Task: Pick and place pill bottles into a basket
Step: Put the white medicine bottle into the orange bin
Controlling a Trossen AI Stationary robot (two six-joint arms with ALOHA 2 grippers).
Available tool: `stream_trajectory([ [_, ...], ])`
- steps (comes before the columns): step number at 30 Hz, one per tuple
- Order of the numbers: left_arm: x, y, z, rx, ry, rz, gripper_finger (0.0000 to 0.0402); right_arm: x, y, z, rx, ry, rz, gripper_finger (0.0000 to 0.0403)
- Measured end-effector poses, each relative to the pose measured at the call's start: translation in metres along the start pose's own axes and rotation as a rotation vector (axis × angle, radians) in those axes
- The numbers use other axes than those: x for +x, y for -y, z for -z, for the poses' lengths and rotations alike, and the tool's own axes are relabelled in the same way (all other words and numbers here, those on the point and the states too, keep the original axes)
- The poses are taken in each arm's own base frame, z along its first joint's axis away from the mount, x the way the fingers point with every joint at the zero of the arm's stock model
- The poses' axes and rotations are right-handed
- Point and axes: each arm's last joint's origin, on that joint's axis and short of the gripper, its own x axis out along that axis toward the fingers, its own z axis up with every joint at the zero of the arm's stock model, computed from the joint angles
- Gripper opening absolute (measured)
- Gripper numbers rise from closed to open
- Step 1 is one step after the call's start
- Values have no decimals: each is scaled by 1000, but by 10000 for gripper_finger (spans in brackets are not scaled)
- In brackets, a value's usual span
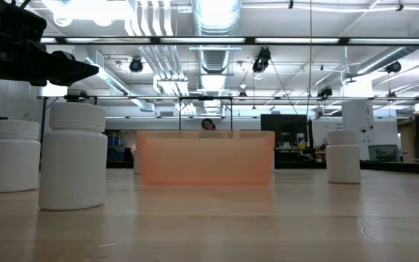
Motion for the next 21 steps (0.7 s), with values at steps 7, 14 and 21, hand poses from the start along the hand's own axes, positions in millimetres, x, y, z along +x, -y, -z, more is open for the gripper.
stream_trajectory([
  [7, 0, 0, 0, 0, 0, 0, 218, 22, 6, -23, -65, 13, -3, 206],
  [14, 0, 0, 0, 0, 0, 0, 218, 58, 13, -42, -61, -64, -17, 206],
  [21, 0, 0, 0, 0, 0, 0, 218, 105, 19, -57, -20, -223, -129, 206],
])
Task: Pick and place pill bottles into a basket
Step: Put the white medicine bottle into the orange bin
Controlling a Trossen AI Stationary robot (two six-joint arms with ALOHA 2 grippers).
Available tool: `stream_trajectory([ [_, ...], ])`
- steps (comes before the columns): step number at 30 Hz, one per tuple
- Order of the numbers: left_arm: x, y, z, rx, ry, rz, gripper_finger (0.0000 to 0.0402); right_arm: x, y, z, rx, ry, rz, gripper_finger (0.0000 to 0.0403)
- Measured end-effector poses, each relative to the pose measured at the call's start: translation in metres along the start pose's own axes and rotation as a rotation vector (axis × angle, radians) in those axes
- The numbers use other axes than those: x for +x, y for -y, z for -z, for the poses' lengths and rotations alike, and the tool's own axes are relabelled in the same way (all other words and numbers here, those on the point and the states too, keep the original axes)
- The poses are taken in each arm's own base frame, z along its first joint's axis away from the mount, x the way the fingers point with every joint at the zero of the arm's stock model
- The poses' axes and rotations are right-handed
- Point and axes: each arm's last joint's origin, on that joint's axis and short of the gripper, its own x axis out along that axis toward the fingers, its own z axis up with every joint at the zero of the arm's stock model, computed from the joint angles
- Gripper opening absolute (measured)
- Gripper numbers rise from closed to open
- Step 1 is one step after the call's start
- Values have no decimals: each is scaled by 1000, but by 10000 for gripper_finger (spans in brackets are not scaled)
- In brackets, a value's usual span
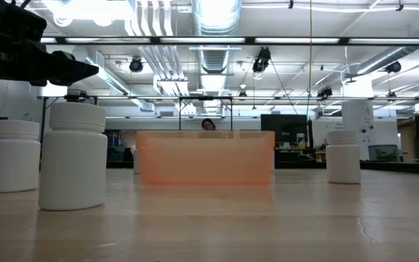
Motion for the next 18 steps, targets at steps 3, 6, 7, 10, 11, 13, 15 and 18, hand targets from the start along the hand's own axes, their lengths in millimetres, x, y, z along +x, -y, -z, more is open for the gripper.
stream_trajectory([
  [3, 0, 0, 0, 0, 0, 0, 218, 18, 6, -12, 26, -79, -42, 206],
  [6, 0, 0, 0, 0, 0, 0, 218, 34, 12, -22, 52, -186, -61, 206],
  [7, 0, 0, 0, 0, 0, 0, 218, 40, 14, -24, 61, -229, -69, 206],
  [10, 0, 0, 0, 0, 0, 0, 218, 54, 19, -33, 88, -351, -91, 206],
  [11, 0, 0, 0, 0, 0, 0, 218, 58, 21, -36, 99, -392, -99, 206],
  [13, 0, 0, 0, 0, 0, 0, 218, 67, 24, -42, 118, -467, -114, 206],
  [15, 0, 0, 0, 0, 0, 0, 218, 74, 27, -46, 141, -542, -127, 206],
  [18, 0, 0, 0, 0, 0, 0, 218, 84, 29, -48, 182, -655, -160, 206],
])
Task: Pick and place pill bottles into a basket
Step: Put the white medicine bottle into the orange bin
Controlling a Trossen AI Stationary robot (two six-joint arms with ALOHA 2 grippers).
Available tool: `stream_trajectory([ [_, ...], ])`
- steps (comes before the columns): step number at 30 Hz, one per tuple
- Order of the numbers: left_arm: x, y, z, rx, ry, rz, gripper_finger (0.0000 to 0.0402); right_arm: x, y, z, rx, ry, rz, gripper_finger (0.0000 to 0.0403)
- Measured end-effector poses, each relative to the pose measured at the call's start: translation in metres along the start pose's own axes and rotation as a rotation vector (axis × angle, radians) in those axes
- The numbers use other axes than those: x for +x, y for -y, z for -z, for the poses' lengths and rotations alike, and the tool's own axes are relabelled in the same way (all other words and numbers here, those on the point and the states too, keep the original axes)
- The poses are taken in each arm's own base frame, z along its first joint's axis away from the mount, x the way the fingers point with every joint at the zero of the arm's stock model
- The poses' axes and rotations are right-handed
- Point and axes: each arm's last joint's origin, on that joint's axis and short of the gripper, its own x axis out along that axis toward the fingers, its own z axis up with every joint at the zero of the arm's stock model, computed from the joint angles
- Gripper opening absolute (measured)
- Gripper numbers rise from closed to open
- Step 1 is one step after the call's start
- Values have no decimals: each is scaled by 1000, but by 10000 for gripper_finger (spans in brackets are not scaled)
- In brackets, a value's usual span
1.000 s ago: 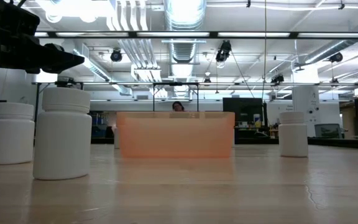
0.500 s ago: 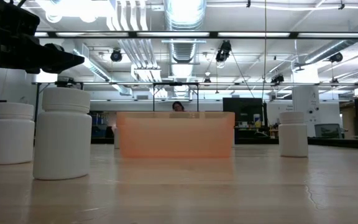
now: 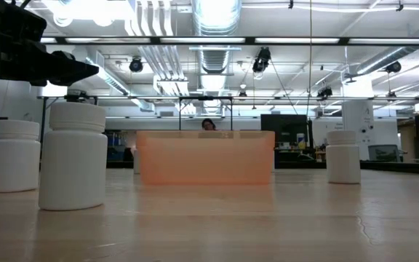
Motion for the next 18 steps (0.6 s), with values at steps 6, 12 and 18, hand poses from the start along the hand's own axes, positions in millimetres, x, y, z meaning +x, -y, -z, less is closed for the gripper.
stream_trajectory([
  [6, 0, 0, 0, 0, 0, 0, 218, 20, 4, -3, 140, -168, -121, 206],
  [12, 0, 0, 0, 0, 0, 0, 218, 49, 4, 10, 272, -322, -249, 206],
  [18, 0, 0, 0, 0, 0, 0, 218, 77, -4, 28, 435, -493, -307, 206],
])
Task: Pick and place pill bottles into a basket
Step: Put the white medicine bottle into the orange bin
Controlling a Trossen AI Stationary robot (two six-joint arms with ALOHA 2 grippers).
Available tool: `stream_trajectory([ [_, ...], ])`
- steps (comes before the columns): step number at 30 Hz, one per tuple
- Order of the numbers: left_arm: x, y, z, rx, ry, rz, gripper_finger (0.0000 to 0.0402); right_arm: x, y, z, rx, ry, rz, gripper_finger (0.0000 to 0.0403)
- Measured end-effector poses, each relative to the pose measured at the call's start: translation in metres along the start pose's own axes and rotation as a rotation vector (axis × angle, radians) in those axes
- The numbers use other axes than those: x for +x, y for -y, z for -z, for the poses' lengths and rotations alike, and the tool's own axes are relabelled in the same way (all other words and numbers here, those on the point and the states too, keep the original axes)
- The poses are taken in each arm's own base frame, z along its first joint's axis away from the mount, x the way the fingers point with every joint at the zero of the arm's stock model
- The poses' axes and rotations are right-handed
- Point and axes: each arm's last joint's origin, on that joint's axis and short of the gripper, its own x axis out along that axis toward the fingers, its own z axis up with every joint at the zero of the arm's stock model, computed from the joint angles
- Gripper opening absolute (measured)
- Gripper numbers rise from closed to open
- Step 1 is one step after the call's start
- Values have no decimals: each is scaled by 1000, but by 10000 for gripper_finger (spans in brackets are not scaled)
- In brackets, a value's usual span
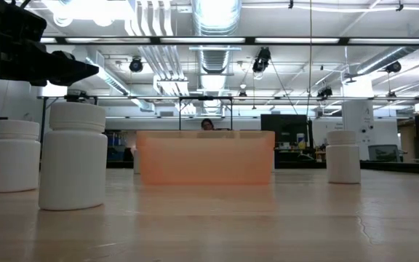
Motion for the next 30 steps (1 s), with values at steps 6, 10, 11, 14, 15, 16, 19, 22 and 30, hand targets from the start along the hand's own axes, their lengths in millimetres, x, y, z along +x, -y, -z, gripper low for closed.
stream_trajectory([
  [6, 0, 0, 0, 0, 0, 0, 218, 43, 1, 0, 195, -136, -61, 206],
  [10, 0, 0, 0, 0, 0, 0, 218, 75, -3, 3, 308, -236, -88, 206],
  [11, 0, 0, 0, 0, 0, 0, 218, 83, -4, 5, 329, -266, -92, 206],
  [14, 0, 0, 0, 0, 0, 0, 218, 109, -9, 12, 387, -364, -99, 206],
  [15, 0, 0, 0, 0, 0, 0, 218, 118, -10, 14, 409, -399, -97, 206],
  [16, 0, 0, 0, 0, 0, 0, 218, 127, -11, 17, 432, -430, -95, 206],
  [19, 0, 0, 0, 0, 1, 0, 218, 153, -13, 30, 483, -551, -47, 206],
  [22, 0, 0, 0, 0, 0, 0, 218, 172, -11, 47, 489, -689, 56, 206],
  [30, 0, 0, 0, 0, 0, 0, 218, 185, -15, 75, 265, -865, 404, 206],
])
